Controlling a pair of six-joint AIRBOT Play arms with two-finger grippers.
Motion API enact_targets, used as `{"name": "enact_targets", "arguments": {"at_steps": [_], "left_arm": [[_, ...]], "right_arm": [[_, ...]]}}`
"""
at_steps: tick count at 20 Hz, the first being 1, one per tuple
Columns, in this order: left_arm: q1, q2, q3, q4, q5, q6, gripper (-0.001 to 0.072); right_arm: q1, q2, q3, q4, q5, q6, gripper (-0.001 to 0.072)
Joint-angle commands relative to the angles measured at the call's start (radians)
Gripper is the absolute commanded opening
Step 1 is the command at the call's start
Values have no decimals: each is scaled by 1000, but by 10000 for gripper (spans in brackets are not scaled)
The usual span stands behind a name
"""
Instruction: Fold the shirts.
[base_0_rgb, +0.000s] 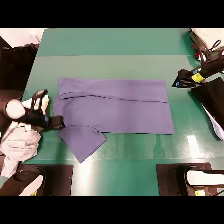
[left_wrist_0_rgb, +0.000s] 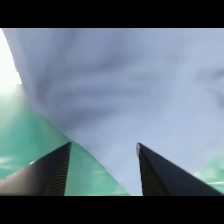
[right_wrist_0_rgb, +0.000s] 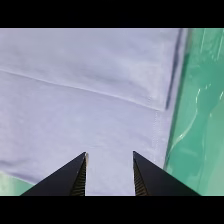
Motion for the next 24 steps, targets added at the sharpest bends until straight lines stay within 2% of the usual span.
{"name": "enact_targets", "arguments": {"at_steps": [1,4,9,20,23,24], "left_arm": [[0,162,-198,-122,47,-116,487],[-1,163,-251,-125,50,-118,486],[0,155,-304,-135,179,-148,486],[-1,153,-367,-135,208,-173,485],[-1,153,-373,-192,268,-170,482],[-1,153,-373,-203,290,-169,276]], "right_arm": [[42,3,0,5,-6,-25,314],[60,3,0,5,-19,-27,314],[58,4,0,5,-3,-27,314],[58,4,0,5,1,-27,314],[58,4,0,5,3,-28,314],[57,4,0,4,10,-28,314]]}}
